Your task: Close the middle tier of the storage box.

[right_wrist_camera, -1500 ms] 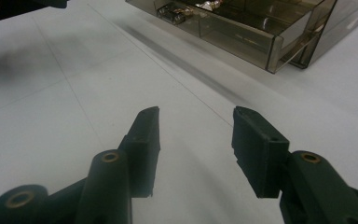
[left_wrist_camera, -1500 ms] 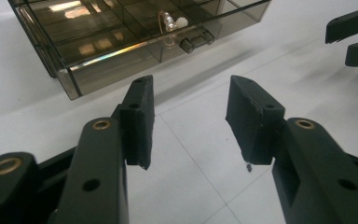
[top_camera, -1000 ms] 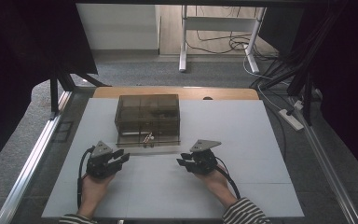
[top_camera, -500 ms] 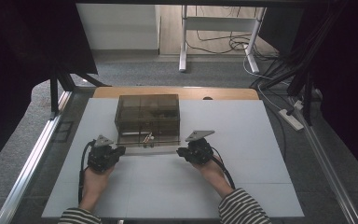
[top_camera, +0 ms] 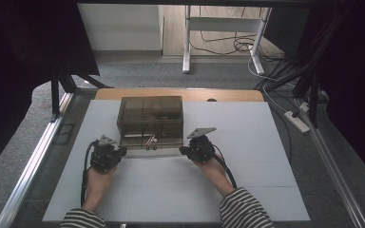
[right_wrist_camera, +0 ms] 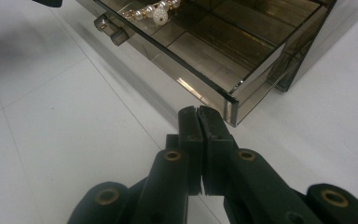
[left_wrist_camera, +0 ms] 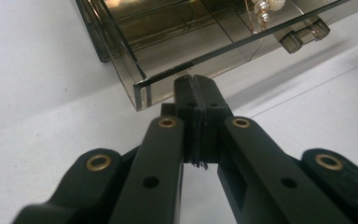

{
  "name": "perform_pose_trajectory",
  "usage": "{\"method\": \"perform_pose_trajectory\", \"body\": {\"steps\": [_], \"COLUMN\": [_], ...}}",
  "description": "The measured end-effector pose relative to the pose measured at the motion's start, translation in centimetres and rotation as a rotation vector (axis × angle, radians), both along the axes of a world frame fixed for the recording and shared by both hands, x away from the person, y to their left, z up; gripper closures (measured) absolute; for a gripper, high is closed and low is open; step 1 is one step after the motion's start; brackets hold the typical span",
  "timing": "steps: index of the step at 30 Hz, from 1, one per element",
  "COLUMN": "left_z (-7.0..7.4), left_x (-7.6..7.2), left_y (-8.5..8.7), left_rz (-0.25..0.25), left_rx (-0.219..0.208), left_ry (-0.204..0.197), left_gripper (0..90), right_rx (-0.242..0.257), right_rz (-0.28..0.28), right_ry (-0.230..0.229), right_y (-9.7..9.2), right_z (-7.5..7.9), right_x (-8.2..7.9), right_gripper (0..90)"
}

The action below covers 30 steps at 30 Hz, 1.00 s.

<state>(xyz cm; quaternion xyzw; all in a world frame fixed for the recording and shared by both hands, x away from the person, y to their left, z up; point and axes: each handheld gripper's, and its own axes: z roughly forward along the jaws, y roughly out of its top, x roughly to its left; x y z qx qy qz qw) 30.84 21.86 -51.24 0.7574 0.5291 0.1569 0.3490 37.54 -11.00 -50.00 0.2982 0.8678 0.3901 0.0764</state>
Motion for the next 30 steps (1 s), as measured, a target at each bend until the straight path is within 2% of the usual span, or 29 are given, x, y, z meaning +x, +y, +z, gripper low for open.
{"method": "perform_pose_trajectory", "body": {"steps": [6, 15, 21, 30], "left_z": [-0.1, -0.1, -0.4, -0.3], "left_x": [0.3, 0.8, 1.3, 1.8], "left_y": [0.0, 0.0, -0.1, -0.2], "left_rz": [0.002, 0.006, 0.003, -0.001], "left_rx": [-0.004, -0.007, 0.032, 0.031], "left_ry": [0.005, 0.008, 0.023, 0.028], "left_gripper": [88.8, 88.8, 88.8, 88.8], "right_rx": [0.0, 0.004, 0.0, 0.012], "right_rz": [-0.01, -0.03, -0.032, -0.053], "right_ry": [0.017, 0.015, 0.003, 0.011], "right_y": [-0.2, -0.3, 0.1, 0.3], "right_z": [-0.2, 0.0, 0.2, 0.3], "right_x": [0.4, 0.9, 1.3, 2.2], "right_gripper": [89.3, 89.4, 89.4, 89.3]}}
